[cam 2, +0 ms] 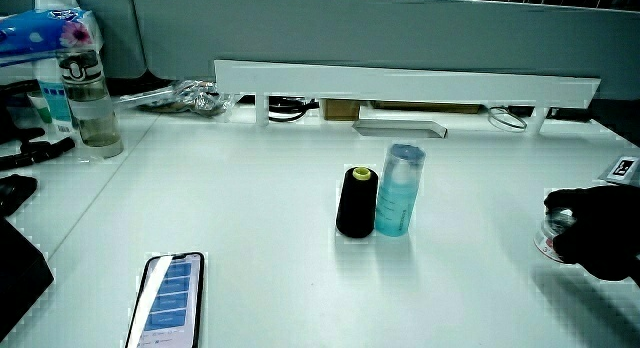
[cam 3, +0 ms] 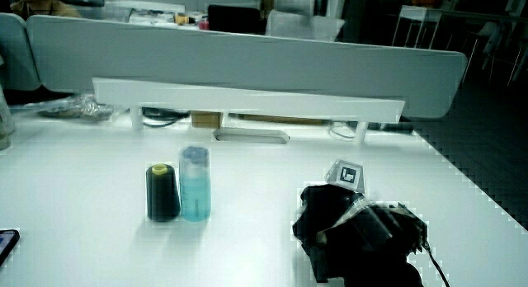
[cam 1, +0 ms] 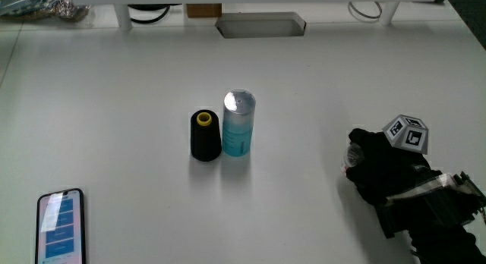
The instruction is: Place paper clip
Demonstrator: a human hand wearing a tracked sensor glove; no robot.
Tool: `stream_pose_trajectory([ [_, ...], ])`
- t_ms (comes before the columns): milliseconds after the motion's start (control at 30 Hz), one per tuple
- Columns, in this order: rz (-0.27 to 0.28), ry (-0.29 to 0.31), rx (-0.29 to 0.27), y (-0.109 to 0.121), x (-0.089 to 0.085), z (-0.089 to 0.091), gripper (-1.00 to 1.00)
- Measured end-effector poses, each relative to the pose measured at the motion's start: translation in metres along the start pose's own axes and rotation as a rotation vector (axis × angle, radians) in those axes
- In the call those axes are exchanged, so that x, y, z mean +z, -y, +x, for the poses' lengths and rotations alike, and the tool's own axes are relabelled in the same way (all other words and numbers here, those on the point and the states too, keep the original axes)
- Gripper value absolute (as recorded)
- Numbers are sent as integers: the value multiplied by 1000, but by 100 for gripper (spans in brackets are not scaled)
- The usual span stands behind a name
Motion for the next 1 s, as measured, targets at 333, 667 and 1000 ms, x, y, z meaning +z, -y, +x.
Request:
stream_pose_trajectory([
  [333, -5, -19, -35, -6, -7, 16, 0],
  [667, -44, -60, -69, -17, -20, 31, 0],
  [1000, -39, -82, -77, -19, -28, 39, 0],
])
